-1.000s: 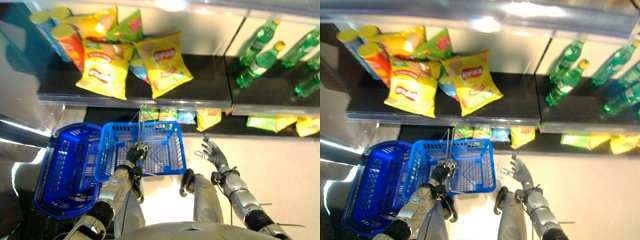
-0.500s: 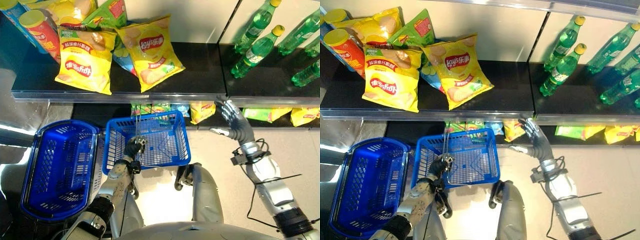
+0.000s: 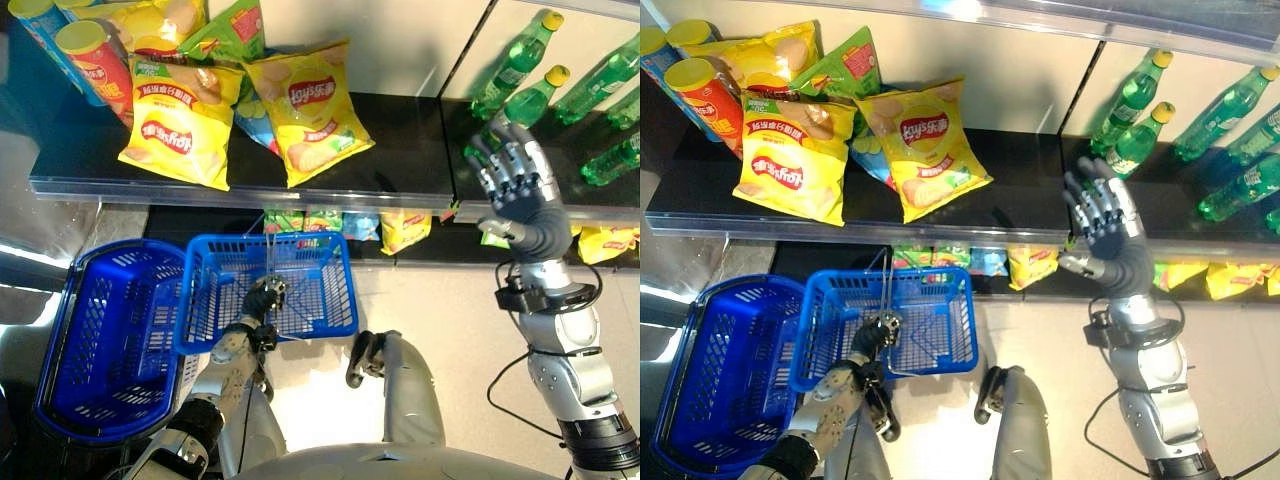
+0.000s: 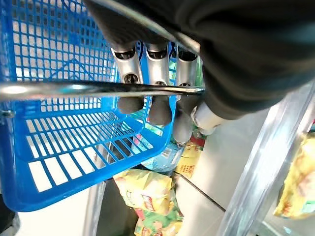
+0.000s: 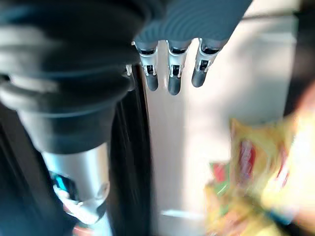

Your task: Pick up the snacks into the basket

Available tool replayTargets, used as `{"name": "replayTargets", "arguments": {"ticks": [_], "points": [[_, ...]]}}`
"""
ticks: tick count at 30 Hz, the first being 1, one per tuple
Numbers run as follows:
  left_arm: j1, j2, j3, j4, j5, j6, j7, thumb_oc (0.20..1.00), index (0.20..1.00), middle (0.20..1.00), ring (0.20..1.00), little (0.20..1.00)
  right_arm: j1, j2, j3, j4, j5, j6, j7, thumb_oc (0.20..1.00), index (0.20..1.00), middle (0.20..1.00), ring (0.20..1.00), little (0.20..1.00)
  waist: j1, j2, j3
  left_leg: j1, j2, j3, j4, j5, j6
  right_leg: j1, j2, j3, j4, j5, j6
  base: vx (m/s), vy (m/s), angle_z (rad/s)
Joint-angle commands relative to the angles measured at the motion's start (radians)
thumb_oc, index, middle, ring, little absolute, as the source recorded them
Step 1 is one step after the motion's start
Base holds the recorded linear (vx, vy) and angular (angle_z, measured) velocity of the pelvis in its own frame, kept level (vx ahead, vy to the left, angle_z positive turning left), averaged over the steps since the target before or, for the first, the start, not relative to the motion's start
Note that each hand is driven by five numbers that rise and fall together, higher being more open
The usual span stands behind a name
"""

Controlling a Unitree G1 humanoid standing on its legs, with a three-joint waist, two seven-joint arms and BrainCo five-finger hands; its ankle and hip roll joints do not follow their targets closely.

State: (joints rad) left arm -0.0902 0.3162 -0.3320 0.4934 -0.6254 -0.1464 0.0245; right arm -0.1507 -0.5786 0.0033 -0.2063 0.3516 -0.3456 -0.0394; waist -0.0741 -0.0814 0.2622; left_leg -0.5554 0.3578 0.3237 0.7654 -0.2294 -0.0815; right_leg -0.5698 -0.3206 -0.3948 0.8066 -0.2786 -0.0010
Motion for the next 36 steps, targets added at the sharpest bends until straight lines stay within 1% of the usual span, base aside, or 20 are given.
{"name": "replayTargets", "arguments": {"ticks": [1,4,5,6,7,8,10,15,16,17,18,19,21,22,23,31,33,34,35,36], "points": [[-0.044,-0.011,-0.055,-0.16,-0.026,-0.088,-0.057,0.2,0.2,0.2,0.2,0.2,-0.152,-0.054,0.037,0.126,-0.14,0.013,-0.103,1.0,1.0,1.0,1.0,1.0,0.025,0.031,-0.037,0.028,-0.023,0.035,0.022,-0.064,0.039,0.034,-0.026,-0.011,-0.05,0.05,0.105,0.0,0.0,0.0],[-0.046,-0.006,-0.09,-0.179,-0.041,-0.075,-0.064,0.2,0.2,0.2,0.2,0.2,-0.307,-0.063,0.135,0.296,-0.147,0.055,-0.129,1.0,1.0,1.0,1.0,1.0,0.048,0.03,-0.031,0.025,-0.029,0.034,0.018,-0.061,0.043,0.036,-0.032,-0.019,-0.05,0.055,0.104,-0.02,0.007,0.22],[-0.045,0.0,-0.113,-0.187,-0.047,-0.067,-0.069,0.2,0.2,0.2,0.2,0.2,-0.415,-0.07,0.189,0.403,-0.147,0.084,-0.138,1.0,1.0,1.0,1.0,1.0,0.067,0.029,-0.029,0.018,-0.031,0.03,0.017,-0.058,0.044,0.035,-0.035,-0.022,-0.05,0.058,0.103,-0.03,0.005,0.15],[-0.047,-0.001,-0.109,-0.188,-0.047,-0.067,-0.069,0.2,0.2,0.2,0.2,0.2,-0.426,-0.07,0.195,0.413,-0.146,0.08,-0.139,1.0,1.0,1.0,1.0,1.0,0.064,0.029,-0.027,0.018,-0.031,0.03,0.018,-0.058,0.044,0.034,-0.035,-0.022,-0.05,0.058,0.103,-0.04,0.003,0.12],[-0.048,0.005,-0.115,-0.197,-0.051,-0.065,-0.071,0.2,0.2,0.2,0.2,0.2,-0.49,-0.079,0.227,0.48,-0.146,0.091,-0.145,1.0,1.0,1.0,1.0,1.0,0.069,0.03,-0.023,0.013,-0.032,0.027,0.017,-0.057,0.044,0.033,-0.035,-0.024,-0.051,0.06,0.102,-0.04,0.008,0.13],[-0.045,0.014,-0.129,-0.2,-0.052,-0.06,-0.069,0.2,0.2,0.2,0.2,0.2,-0.583,-0.087,0.257,0.561,-0.143,0.116,-0.161,1.0,1.0,1.0,1.0,1.0,0.084,0.028,-0.024,0.004,-0.033,0.024,0.017,-0.053,0.044,0.03,-0.035,-0.028,-0.05,0.062,0.101,-0.04,0.008,0.13],[-0.048,0.016,-0.121,-0.21,-0.055,-0.057,-0.068,0.2,0.2,0.2,0.2,0.2,-0.649,-0.088,0.289,0.614,-0.141,0.119,-0.164,1.0,1.0,1.0,1.0,1.0,0.081,0.03,-0.019,0.001,-0.034,0.024,0.017,-0.052,0.045,0.027,-0.034,-0.027,-0.051,0.065,0.1,-0.03,0.012,0.08],[-0.044,0.029,-0.129,-0.222,-0.058,-0.048,-0.073,0.2,0.2,0.2,0.2,0.2,-0.839,-0.059,0.381,0.817,-0.112,0.146,-0.145,1.0,1.0,1.0,1.0,1.0,0.097,0.033,-0.015,-0.019,-0.044,0.015,0.005,-0.039,0.046,0.011,-0.031,-0.032,-0.053,0.073,0.095,-0.03,0.015,0.02],[-0.045,0.029,-0.128,-0.223,-0.058,-0.048,-0.073,0.2,0.2,0.2,0.2,0.2,-0.843,-0.058,0.384,0.822,-0.111,0.144,-0.144,1.0,1.0,1.0,1.0,1.0,0.096,0.034,-0.015,-0.019,-0.044,0.016,0.004,-0.039,0.046,0.01,-0.031,-0.032,-0.053,0.073,0.095,0.0,0.0,0.0],[-0.045,0.031,-0.134,-0.225,-0.061,-0.047,-0.075,0.2,0.2,0.2,0.2,0.2,-0.897,-0.042,0.412,0.897,-0.109,0.153,-0.142,1.0,1.0,1.0,1.0,1.0,0.103,0.034,-0.016,-0.022,-0.047,0.013,-0.002,-0.034,0.046,0.007,-0.031,-0.034,-0.054,0.077,0.096,0.0,0.0,0.0],[-0.046,0.031,-0.132,-0.225,-0.062,-0.048,-0.075,0.2,0.2,0.2,0.2,0.2,-0.902,-0.041,0.415,0.902,-0.108,0.151,-0.142,1.0,1.0,1.0,1.0,1.0,0.101,0.034,-0.015,-0.022,-0.047,0.013,-0.003,-0.034,0.046,0.007,-0.031,-0.034,-0.055,0.078,0.095,-0.03,0.009,0.03],[-0.047,0.034,-0.134,-0.231,-0.063,-0.048,-0.075,0.2,0.2,0.2,0.2,0.2,-0.951,-0.031,0.442,0.973,-0.115,0.163,-0.139,1.0,1.0,1.0,1.0,1.0,0.107,0.036,-0.016,-0.025,-0.048,0.013,-0.009,-0.03,0.046,0.005,-0.03,-0.038,-0.057,0.079,0.095,-0.02,0.007,0.03],[-0.049,0.036,-0.137,-0.232,-0.065,-0.047,-0.075,0.2,0.2,0.2,0.2,0.2,-0.995,-0.012,0.464,1.046,-0.117,0.171,-0.139,1.0,1.0,1.0,1.0,1.0,0.111,0.038,-0.015,-0.029,-0.051,0.01,-0.014,-0.026,0.046,0.001,-0.029,-0.036,-0.058,0.082,0.094,-0.01,0.005,0.02],[-0.05,0.035,-0.136,-0.232,-0.065,-0.047,-0.075,0.2,0.2,0.2,0.2,0.2,-0.999,-0.011,0.466,1.05,-0.116,0.169,-0.139,1.0,1.0,1.0,1.0,1.0,0.11,0.038,-0.014,-0.029,-0.051,0.011,-0.014,-0.026,0.046,0.001,-0.029,-0.036,-0.058,0.082,0.094,0.0,0.0,0.0],[-0.052,0.037,-0.138,-0.232,-0.065,-0.046,-0.075,0.2,0.2,0.2,0.2,0.2,-1.026,-0.001,0.477,1.104,-0.12,0.178,-0.138,1.0,1.0,1.0,1.0,1.0,0.111,0.04,-0.013,-0.033,-0.054,0.008,-0.018,-0.022,0.045,-0.003,-0.028,-0.036,-0.057,0.084,0.094,0.0,0.0,0.0],[-0.068,0.042,-0.147,-0.228,-0.059,-0.043,-0.074,0.2,0.2,0.2,0.2,0.2,-1.105,0.035,0.514,1.261,-0.102,0.193,-0.117,1.0,1.0,1.0,1.0,1.0,0.117,0.043,0.004,-0.031,-0.058,0.009,-0.024,-0.018,0.046,-0.008,-0.03,-0.032,-0.055,0.091,0.096,0.0,0.0,0.02],[-0.076,0.042,-0.16,-0.231,-0.061,-0.043,-0.075,0.2,0.2,0.2,0.2,0.2,-1.131,0.053,0.523,1.341,-0.098,0.203,-0.111,1.0,1.0,1.0,1.0,1.0,0.12,0.045,0.006,-0.031,-0.06,0.01,-0.026,-0.017,0.048,-0.009,-0.031,-0.031,-0.057,0.094,0.097,0.0,0.0,0.0],[-0.083,0.042,-0.167,-0.236,-0.063,-0.04,-0.077,0.2,0.2,0.2,0.2,0.2,-1.156,0.074,0.525,1.423,-0.092,0.21,-0.106,1.0,1.0,1.0,1.0,1.0,0.122,0.047,0.008,-0.035,-0.062,0.007,-0.025,-0.016,0.049,-0.012,-0.032,-0.032,-0.056,0.095,0.097,0.0,0.0,0.0],[-0.083,0.042,-0.167,-0.236,-0.064,-0.04,-0.077,0.2,0.2,0.2,0.2,0.2,-1.159,0.075,0.525,1.426,-0.092,0.209,-0.105,1.0,1.0,1.0,1.0,1.0,0.121,0.047,0.009,-0.036,-0.062,0.007,-0.024,-0.016,0.049,-0.012,-0.032,-0.032,-0.056,0.095,0.097,0.0,0.0,0.0],[-0.091,0.045,-0.175,-0.244,-0.063,-0.037,-0.079,0.2,0.2,0.2,0.2,0.2,-1.184,0.092,0.522,1.492,-0.076,0.217,-0.101,1.0,1.0,1.0,1.0,1.0,0.124,0.051,0.011,-0.041,-0.063,0.004,-0.023,-0.015,0.05,-0.015,-0.031,-0.033,-0.054,0.095,0.096,0.0,0.0,0.0]]}}
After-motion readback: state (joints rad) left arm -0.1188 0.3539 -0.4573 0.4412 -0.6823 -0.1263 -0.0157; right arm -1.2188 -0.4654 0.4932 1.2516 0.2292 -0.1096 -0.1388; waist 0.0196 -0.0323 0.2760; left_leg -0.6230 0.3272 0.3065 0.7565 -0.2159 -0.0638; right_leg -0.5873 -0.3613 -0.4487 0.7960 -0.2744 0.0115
